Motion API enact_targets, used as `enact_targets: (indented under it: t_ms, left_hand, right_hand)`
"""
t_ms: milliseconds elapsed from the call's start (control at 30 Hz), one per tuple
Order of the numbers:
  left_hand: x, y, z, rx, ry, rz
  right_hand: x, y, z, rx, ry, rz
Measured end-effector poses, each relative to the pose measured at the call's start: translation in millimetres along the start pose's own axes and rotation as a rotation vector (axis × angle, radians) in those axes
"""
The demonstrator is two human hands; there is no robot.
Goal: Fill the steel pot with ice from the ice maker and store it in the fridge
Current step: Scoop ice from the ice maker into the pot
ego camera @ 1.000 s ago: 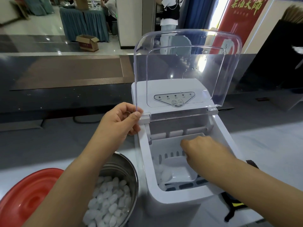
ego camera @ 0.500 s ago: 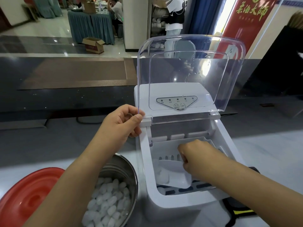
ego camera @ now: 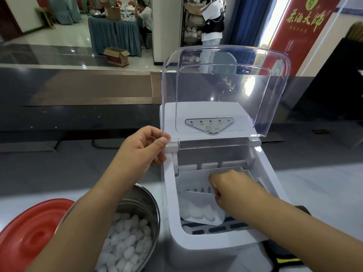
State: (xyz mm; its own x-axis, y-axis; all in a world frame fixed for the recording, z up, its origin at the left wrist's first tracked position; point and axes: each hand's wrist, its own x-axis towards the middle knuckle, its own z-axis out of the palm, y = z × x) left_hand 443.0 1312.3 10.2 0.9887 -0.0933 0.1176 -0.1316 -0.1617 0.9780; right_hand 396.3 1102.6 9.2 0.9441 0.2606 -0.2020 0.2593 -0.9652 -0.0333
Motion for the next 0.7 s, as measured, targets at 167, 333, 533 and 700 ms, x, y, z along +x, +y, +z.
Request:
enact_targets:
  t_ms: [167,333,533,700]
  left_hand:
    - [-1,-1,2,-0.002,0.024,-0.006]
    - [-3,0,4,-0.002,0.048,0.003]
    - [-6,1,8,-0.001,0.081,-0.001]
    - [-9,3,10,0.003,0.104,-0.015]
  right_hand:
    - [-2,3,0,-0.013,-0.032,-0.032]
    - [7,1,3,0.028,-0.084,-0.084]
    - [10,11,-3,0.110,-0.112,-0.066]
    - [7,16,-10,0.277,-0.127,0.009]
